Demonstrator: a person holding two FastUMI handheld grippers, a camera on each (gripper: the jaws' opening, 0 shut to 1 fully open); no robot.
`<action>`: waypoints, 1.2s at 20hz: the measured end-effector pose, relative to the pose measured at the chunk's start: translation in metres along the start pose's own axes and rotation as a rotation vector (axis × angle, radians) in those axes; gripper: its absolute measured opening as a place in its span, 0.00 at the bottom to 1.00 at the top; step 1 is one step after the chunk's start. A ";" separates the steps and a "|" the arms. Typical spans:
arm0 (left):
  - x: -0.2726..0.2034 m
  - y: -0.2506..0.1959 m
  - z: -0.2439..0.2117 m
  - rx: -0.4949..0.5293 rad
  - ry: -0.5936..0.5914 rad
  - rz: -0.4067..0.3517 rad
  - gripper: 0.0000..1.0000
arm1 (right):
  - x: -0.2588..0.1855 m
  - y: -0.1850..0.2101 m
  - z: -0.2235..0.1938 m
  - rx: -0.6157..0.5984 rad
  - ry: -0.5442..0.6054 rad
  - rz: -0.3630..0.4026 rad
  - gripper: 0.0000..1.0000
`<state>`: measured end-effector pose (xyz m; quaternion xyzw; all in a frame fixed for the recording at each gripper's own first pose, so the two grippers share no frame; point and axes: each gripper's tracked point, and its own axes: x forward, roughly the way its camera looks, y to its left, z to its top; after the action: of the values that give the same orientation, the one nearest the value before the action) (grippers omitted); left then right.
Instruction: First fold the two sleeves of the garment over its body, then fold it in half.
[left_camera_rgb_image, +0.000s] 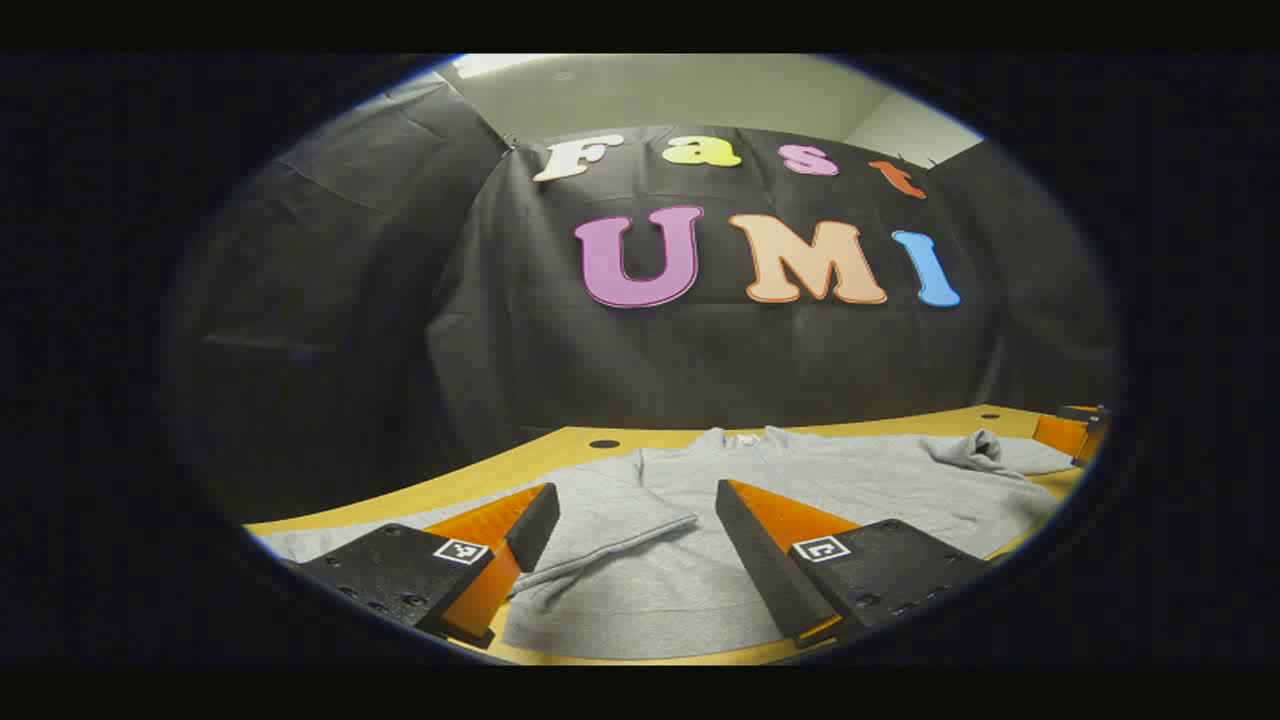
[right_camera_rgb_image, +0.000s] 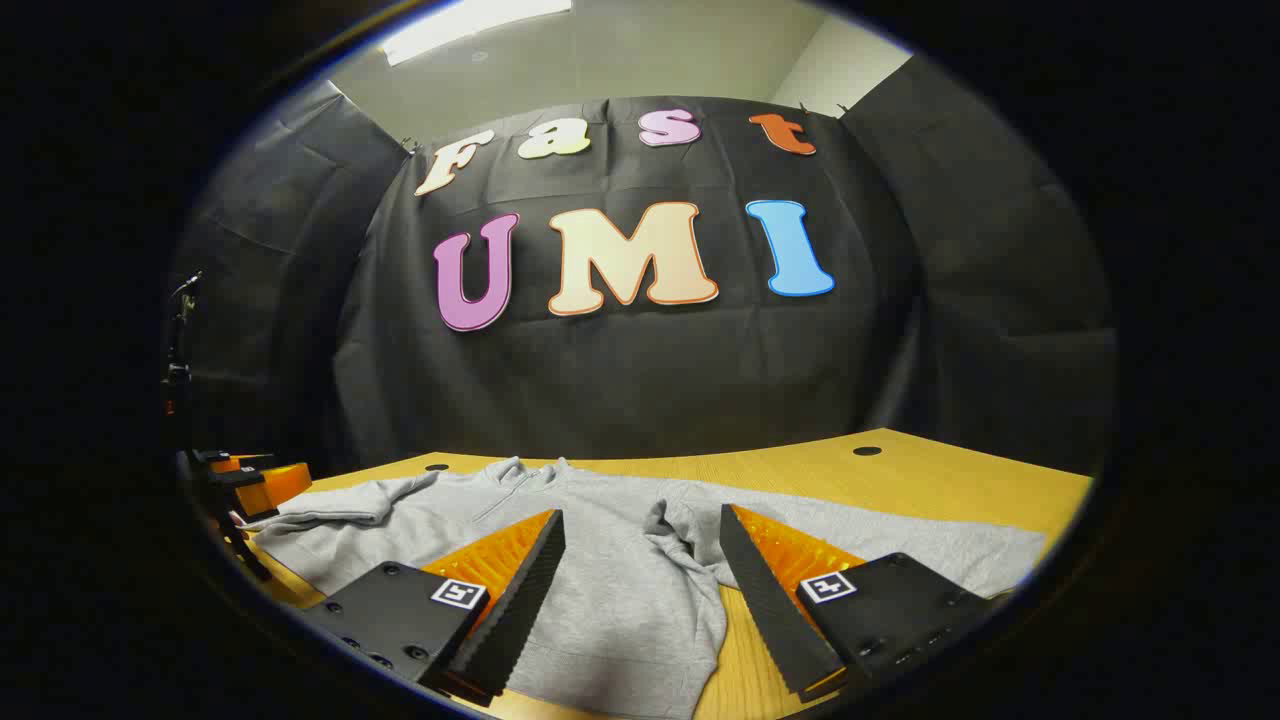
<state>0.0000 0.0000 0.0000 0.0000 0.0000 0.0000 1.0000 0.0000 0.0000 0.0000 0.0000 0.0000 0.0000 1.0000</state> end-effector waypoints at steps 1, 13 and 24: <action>0.000 0.000 0.000 0.000 0.000 0.000 0.94 | 0.000 0.000 0.000 0.000 0.000 0.000 0.97; 0.000 0.000 0.000 0.000 0.000 0.000 0.94 | 0.000 0.001 0.000 0.000 0.000 0.006 0.98; 0.001 0.000 -0.001 0.000 -0.001 0.000 0.95 | 0.002 0.002 -0.001 0.001 0.001 0.015 0.98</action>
<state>0.0012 0.0001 -0.0009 -0.0002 -0.0003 -0.0001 1.0000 0.0016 0.0020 -0.0010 0.0003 0.0005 0.0075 1.0000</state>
